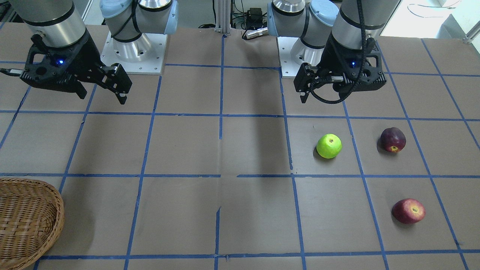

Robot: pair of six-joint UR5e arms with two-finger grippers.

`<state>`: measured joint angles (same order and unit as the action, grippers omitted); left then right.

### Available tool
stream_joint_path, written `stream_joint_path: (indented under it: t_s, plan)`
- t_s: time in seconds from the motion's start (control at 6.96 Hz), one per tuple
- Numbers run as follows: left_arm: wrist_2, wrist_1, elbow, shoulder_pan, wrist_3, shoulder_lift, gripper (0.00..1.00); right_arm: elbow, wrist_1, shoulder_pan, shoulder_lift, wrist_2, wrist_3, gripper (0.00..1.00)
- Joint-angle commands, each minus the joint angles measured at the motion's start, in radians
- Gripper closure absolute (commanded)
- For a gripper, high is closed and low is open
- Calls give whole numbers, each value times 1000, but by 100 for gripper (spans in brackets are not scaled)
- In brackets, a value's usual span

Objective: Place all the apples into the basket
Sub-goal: 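Reach the left gripper down and grasp the green apple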

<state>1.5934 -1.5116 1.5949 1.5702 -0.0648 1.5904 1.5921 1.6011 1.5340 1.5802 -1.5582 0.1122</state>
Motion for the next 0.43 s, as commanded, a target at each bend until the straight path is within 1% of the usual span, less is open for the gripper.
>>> stream_joint_path:
  t_s: [0.0, 0.14, 0.29]
  plan:
    - [2, 330, 260, -156, 184, 55, 0, 0, 0, 0, -2, 1, 0, 0]
    - [-6, 545, 409, -218, 254, 90, 0, 0, -1, 0, 0, 1, 0, 0]
    - [0, 577, 492, -243, 263, 124, 0, 0, -1, 0, 0, 1, 0, 0]
